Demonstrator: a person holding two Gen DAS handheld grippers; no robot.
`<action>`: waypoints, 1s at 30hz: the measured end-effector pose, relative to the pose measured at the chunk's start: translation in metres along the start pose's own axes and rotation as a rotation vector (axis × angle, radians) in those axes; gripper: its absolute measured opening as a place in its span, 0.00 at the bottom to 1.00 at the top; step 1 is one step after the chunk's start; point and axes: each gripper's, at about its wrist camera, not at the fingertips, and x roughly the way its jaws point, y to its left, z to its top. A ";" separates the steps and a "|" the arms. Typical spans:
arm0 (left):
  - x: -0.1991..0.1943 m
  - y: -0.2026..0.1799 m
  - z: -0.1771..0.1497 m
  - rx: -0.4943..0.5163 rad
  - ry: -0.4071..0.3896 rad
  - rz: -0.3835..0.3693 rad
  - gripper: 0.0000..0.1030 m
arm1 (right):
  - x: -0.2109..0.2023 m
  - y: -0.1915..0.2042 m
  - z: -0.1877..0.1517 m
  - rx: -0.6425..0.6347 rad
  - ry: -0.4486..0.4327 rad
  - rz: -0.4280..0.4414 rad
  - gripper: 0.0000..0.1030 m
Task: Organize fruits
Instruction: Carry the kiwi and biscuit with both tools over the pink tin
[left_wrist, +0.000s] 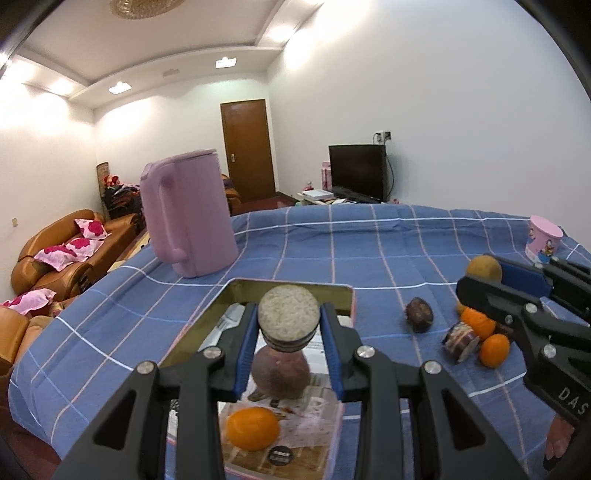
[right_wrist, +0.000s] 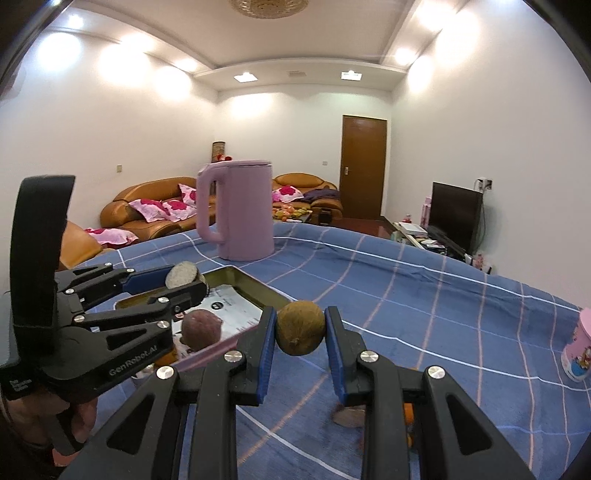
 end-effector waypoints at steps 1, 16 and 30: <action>0.001 0.003 0.000 -0.001 0.003 0.003 0.34 | 0.002 0.002 0.001 -0.003 0.002 0.006 0.27; 0.014 0.041 -0.007 -0.024 0.067 0.063 0.34 | 0.032 0.041 0.011 -0.042 0.035 0.102 0.27; 0.035 0.067 -0.018 -0.033 0.144 0.083 0.34 | 0.074 0.072 -0.002 -0.060 0.142 0.186 0.27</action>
